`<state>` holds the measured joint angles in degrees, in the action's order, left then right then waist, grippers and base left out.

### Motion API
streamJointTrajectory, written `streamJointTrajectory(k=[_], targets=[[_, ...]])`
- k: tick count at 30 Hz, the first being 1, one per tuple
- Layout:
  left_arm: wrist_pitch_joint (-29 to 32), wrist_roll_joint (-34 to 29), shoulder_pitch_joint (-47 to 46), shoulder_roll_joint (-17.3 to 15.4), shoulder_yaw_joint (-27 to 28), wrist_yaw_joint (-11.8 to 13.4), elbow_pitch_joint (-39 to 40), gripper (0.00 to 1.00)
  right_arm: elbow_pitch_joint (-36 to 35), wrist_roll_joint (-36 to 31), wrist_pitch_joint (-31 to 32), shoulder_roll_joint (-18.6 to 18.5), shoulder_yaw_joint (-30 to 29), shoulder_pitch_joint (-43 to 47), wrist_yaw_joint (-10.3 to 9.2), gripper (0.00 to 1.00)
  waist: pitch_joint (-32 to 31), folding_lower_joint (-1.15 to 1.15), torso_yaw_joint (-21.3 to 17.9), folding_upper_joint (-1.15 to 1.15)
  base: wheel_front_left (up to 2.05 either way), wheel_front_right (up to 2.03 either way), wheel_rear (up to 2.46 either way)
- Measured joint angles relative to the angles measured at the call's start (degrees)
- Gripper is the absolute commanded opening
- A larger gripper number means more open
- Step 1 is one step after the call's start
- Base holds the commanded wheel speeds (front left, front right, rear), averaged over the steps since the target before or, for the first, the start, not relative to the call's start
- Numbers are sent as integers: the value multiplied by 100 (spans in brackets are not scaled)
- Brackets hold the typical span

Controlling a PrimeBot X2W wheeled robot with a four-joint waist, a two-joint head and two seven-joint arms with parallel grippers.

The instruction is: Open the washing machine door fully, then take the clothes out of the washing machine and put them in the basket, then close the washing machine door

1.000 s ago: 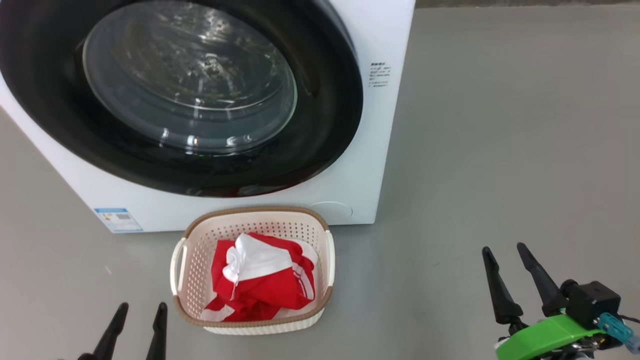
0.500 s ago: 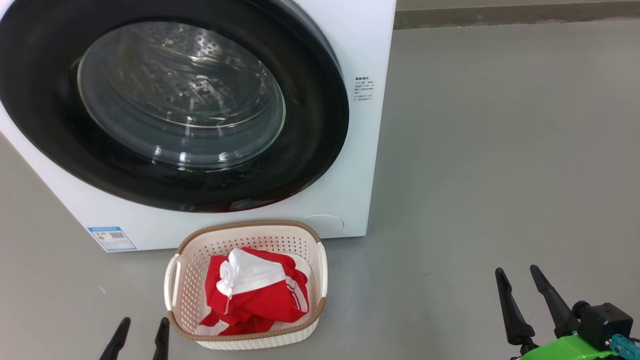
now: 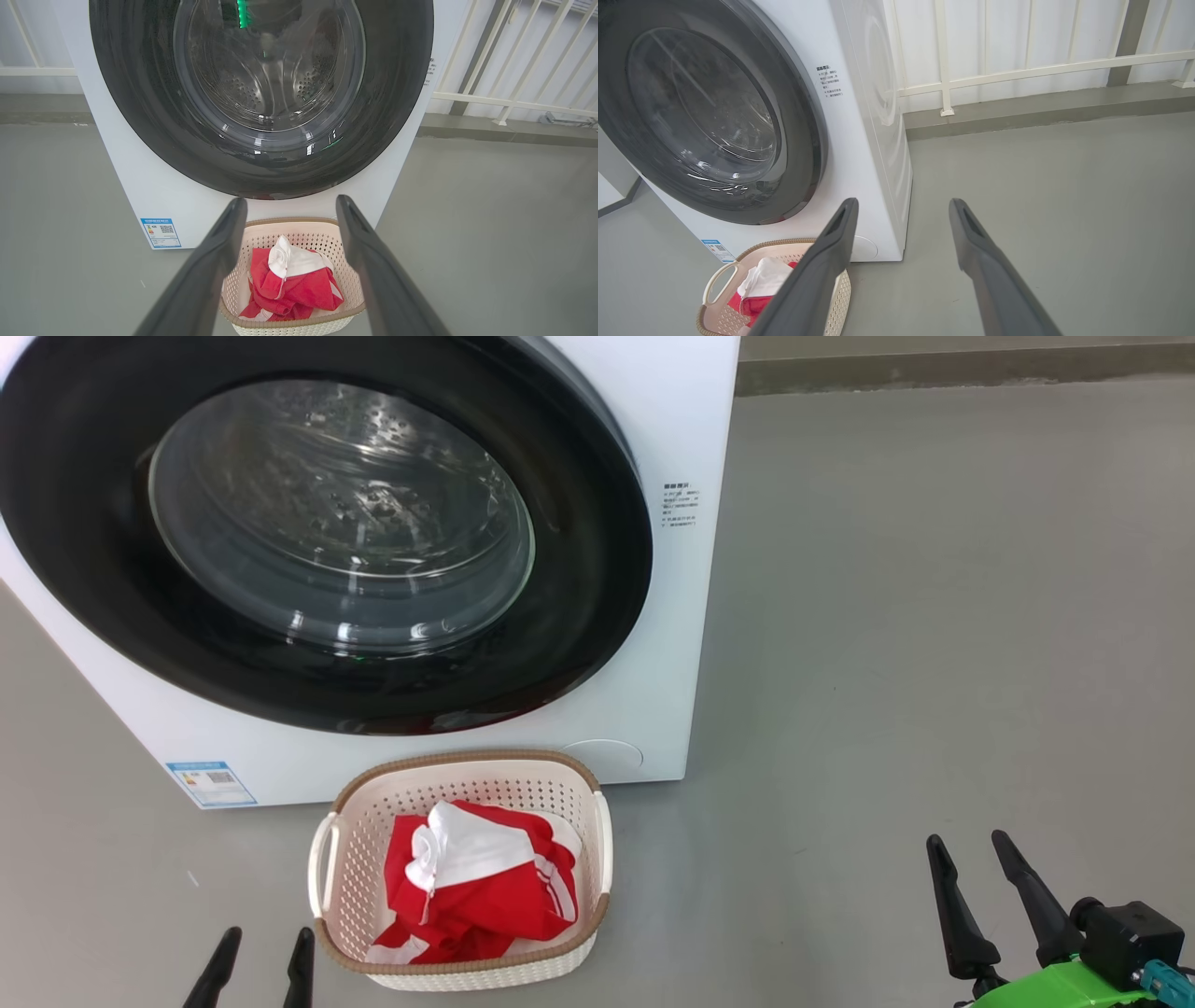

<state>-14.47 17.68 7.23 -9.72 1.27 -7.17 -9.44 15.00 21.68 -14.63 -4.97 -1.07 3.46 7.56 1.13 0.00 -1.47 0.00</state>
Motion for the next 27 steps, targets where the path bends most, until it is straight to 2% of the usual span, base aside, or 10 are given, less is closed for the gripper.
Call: streamJointTrajectory(k=[10, 11, 18, 27], targets=[[0, 0, 1, 62, 80, 0, 16, 100, -13, 0, 0, 13, 7, 4, -1, 100, 23, 0, 5, 0, 0, 0, 0], [2, 2, -2, 75, 75, 3, -2, 0, 8, -1, 0, 18, 9, 4, 0, 0, 30, 0, 5, 0, 0, 0, 0], [38, 20, 3, 353, -32, 8, -478, 0, 498, 1, 10, 208, 30, 84, 0, 0, 30, 0, 6, 0, 0, 0, 0], [187, 527, -1, 374, -30, 8, -493, 0, 520, 452, 159, 212, 11, 104, 0, 0, 11, 2, 16, 0, 0, 0, 0]])
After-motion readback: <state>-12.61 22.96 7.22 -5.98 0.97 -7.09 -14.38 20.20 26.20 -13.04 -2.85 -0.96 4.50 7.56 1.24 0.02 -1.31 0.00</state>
